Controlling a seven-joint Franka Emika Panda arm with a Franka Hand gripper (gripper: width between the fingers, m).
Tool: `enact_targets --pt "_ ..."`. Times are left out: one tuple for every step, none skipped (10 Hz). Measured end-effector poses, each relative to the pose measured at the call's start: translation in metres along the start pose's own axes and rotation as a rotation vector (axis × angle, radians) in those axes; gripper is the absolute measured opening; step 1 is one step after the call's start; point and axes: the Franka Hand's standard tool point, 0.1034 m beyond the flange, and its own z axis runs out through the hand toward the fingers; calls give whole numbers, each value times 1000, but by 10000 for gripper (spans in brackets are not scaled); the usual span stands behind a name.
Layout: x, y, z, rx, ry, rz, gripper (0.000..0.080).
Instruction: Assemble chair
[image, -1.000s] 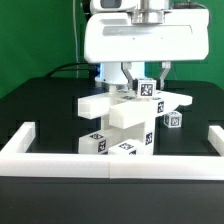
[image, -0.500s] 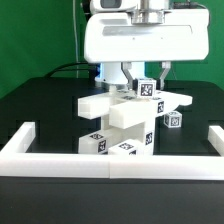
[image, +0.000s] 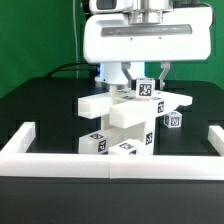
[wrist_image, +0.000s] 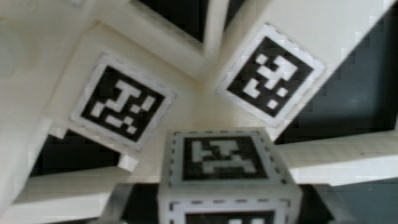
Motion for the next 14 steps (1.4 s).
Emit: enact_targets --pt "0 0 0 0 0 44 287" --pt "0 0 0 1 0 136 287" --pt "0 0 0 1 0 207 287" --pt "0 0 0 1 0 268 287" --pt "0 0 0 1 0 347 287" --pt "0 0 0 1 0 415 287" --pt "0 -1 0 3 -1 472 287" --pt "0 -2 0 8 -2 556 287" --pt "0 -2 0 8 -2 607 287" --pt "0 -2 0 8 -2 632 287" --pt "0 -3 0 11 -3 712 287" --pt "-1 -3 0 13 -4 780 287" --pt "-1 -4 0 15 -6 830 287" --pt "-1 -4 0 15 -6 840 287"
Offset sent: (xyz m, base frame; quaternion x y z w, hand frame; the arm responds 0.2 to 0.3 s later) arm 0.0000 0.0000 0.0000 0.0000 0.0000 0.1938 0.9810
